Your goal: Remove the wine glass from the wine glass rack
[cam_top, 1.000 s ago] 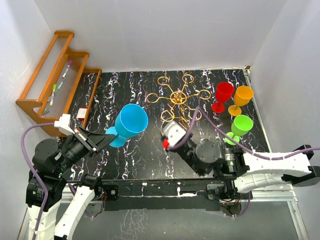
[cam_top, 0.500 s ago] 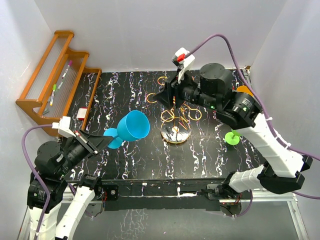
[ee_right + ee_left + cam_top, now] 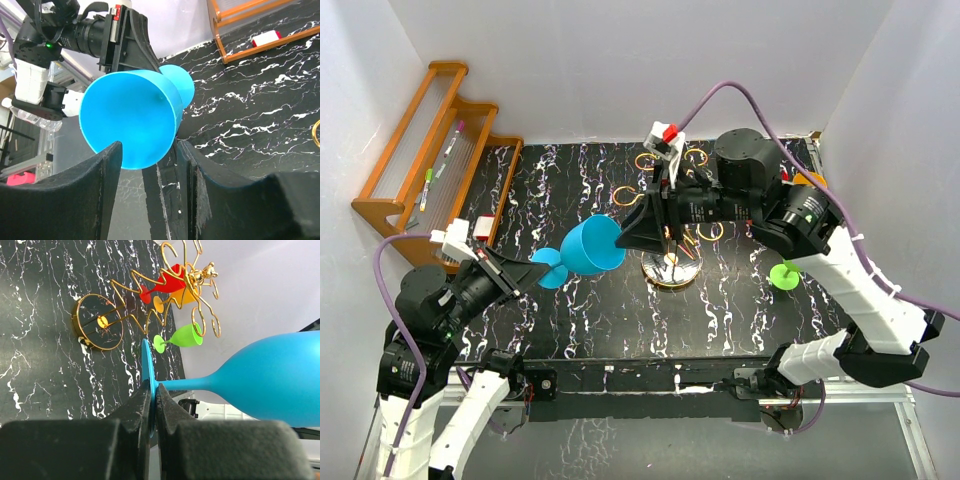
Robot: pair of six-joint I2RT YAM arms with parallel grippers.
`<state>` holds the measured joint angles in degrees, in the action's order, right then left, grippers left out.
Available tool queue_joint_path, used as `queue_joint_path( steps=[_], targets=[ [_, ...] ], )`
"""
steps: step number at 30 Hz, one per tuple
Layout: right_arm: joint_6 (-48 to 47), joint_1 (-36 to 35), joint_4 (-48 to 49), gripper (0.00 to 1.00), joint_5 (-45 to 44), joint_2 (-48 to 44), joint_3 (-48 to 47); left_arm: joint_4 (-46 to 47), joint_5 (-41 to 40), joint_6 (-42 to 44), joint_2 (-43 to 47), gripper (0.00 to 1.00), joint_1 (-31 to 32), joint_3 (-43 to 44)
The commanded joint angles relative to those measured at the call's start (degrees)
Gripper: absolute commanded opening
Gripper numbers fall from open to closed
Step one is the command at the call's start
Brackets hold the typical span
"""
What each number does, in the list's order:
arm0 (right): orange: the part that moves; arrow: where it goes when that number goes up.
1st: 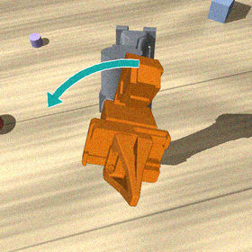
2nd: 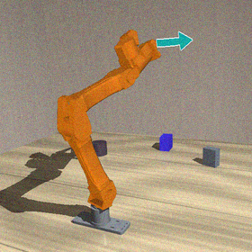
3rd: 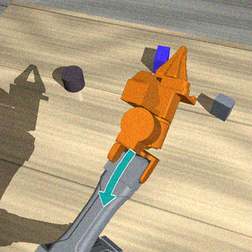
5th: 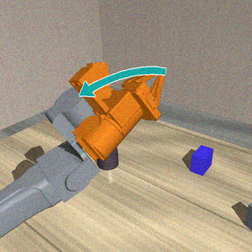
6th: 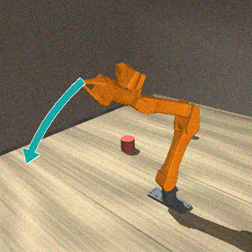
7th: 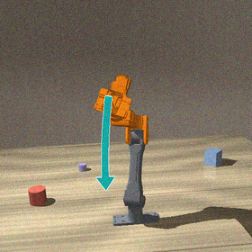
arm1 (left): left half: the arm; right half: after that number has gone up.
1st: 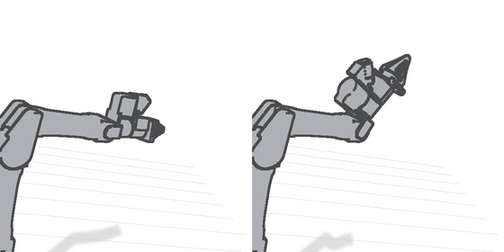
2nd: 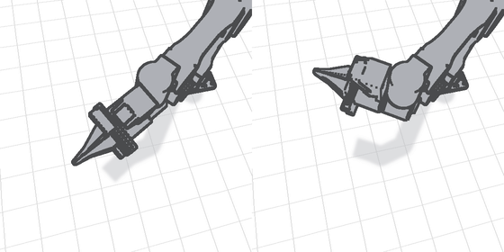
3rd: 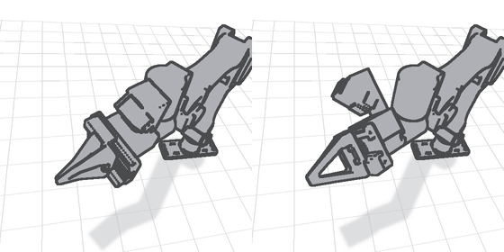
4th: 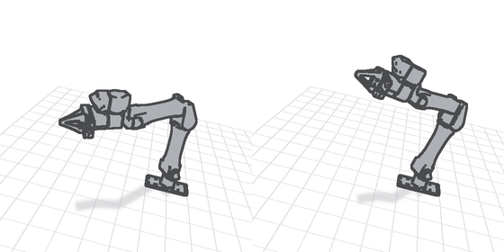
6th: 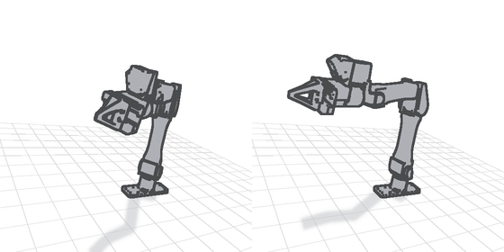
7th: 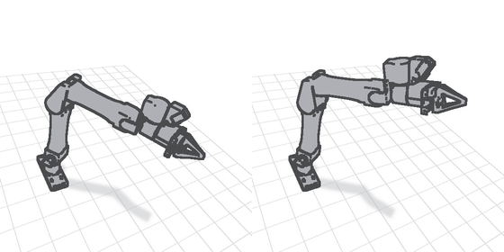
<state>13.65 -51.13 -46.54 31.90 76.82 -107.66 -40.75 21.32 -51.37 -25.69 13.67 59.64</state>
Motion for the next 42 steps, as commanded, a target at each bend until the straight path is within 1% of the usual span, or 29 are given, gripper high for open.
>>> queue_joint_path(
  steps=[1,6,8,9,10,12,13,14,15,16,18,20,23,27,30,32,33,36,38,40,42],
  targets=[
    [0.10,-1.20,1.39,0.49,-0.51,1.18,0.15,2.77,1.51,0.66,-0.84,0.00,0.09,2.06],
    [-0.13,-3.00,1.65,0.48,-2.59,3.61,-0.90,2.75,1.57,0.64,-1.01,0.00,0.07,1.95],
    [-0.18,-4.27,1.80,0.46,-4.14,4.57,-1.35,2.77,1.69,0.58,-1.09,0.00,0.07,1.66],
    [-0.19,-5.02,1.81,0.42,-5.13,5.02,-1.66,2.73,1.78,0.55,-1.11,0.00,0.09,1.55],
    [-0.18,-5.77,1.58,0.35,-6.25,5.47,-1.98,2.73,1.79,0.59,-1.18,0.00,0.06,1.46],
    [0.23,-6.15,1.27,0.09,-9.14,6.03,-2.76,1.87,1.41,0.80,-1.27,0.00,0.05,1.63],
    [0.46,-6.17,1.20,0.08,-11.33,5.87,-2.92,1.04,0.84,1.02,-1.41,0.03,0.10,1.89],
    [0.76,-6.17,1.30,0.08,-13.89,5.45,-2.94,0.16,0.24,1.28,-1.52,0.16,0.06,2.08],
    [0.94,-6.17,1.64,0.08,-16.45,4.86,-2.76,-0.98,-0.70,1.62,-1.54,0.26,0.05,2.33],
    [1.24,-6.10,2.12,0.08,-19.26,3.97,-2.23,-2.13,-1.75,1.89,-1.55,0.34,0.06,2.63],
    [1.33,-6.17,3.21,0.08,-24.37,2.14,-1.43,-4.30,-4.14,2.16,-1.18,0.43,0.04,2.91],
    [0.99,-6.15,4.14,0.08,-29.34,0.35,-0.89,-5.87,-6.51,2.25,-0.47,0.48,0.04,2.90],
    [-0.24,-6.15,5.74,0.08,-39.08,-2.10,-0.12,-7.27,-9.64,2.17,1.03,0.51,0.04,2.54],
    [-3.52,-6.04,9.97,0.08,-53.48,-5.29,2.14,-7.94,-13.36,2.11,3.30,0.52,0.04,1.84],
    [-8.27,-5.74,15.18,0.08,-65.86,-6.28,3.94,-6.95,-13.87,3.31,4.50,0.52,0.04,-0.10],
    [-11.95,-3.66,18.19,0.08,-71.61,-5.88,4.12,-6.44,-13.29,4.55,4.76,0.52,0.05,-1.80],
    [-13.22,-1.96,18.76,0.08,-73.14,-5.35,3.63,-6.18,-12.91,5.09,4.77,0.52,0.12,-2.79],
    [-15.71,5.03,18.85,0.08,-74.91,-2.56,0.35,-5.37,-12.05,6.90,4.52,0.52,0.04,-5.90],
    [-15.26,11.70,18.68,0.08,-72.21,-1.24,-0.44,-4.79,-11.77,8.24,4.26,0.52,0.07,-8.09],
    [-12.86,19.26,15.65,0.08,-68.15,0.83,-2.05,-4.37,-12.01,9.92,3.96,0.51,0.09,-10.07],
    [-9.33,25.34,13.36,0.08,-64.97,2.05,-1.78,-4.33,-13.02,11.81,3.66,0.51,0.12,-11.84]
  ],
)
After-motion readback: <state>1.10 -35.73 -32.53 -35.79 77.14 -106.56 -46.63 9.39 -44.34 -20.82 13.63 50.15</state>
